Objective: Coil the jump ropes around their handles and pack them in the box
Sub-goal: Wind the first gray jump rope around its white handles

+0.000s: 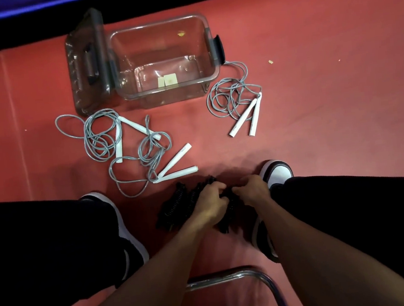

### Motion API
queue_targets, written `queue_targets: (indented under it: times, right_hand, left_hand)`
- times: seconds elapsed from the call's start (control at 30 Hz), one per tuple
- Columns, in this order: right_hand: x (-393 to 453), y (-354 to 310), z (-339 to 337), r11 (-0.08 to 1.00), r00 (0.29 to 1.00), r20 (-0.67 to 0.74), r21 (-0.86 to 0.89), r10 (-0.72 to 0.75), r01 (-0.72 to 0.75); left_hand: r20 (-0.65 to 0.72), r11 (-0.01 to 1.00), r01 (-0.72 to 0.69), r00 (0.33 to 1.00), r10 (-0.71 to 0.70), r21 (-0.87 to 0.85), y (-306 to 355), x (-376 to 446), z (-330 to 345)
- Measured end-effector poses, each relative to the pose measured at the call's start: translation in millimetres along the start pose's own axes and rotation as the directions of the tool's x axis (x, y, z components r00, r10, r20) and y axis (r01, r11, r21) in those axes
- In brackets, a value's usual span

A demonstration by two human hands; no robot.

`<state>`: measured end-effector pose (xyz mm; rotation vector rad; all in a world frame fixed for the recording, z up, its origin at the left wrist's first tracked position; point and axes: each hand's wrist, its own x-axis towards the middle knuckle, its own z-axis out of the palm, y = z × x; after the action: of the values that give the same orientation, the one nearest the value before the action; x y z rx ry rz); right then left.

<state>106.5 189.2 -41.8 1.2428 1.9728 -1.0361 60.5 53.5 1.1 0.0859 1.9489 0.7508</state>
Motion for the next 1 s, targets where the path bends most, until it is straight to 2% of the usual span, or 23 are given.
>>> queue_targets:
  times: [0.2,0.4,0.77,0.87,1.0]
  right_hand:
    - [-14,-20,-14,0.998,0.998,-0.035,0.025,-0.057,0.058]
    - [-35,-38,-25,0.975,0.993,0.005,0.190,-0.121,0.118]
    - [-44,-88,17,0.959,0.969,0.056,0.163,-0.242,0.230]
    - [-9,-89,51,0.959,0.969,0.100,0.202,-0.224,0.200]
    - [17,-92,83,0.929,0.977,0.174,0.367,-0.120,0.049]
  left_hand:
    - [-0.060,0.998,-0.055,0.997,0.058,0.038,14,-15,-17]
    - [-0.106,0.996,-0.090,0.990,0.092,0.027,22,-32,-32]
    - [-0.233,0.997,-0.071,0.970,0.063,-0.030,-10,-17,-60]
    - [-0.306,0.999,-0.038,0.951,0.045,0.028,-25,1,-71]
    - [-0.354,0.987,0.033,0.935,0.026,0.158,-46,22,-84]
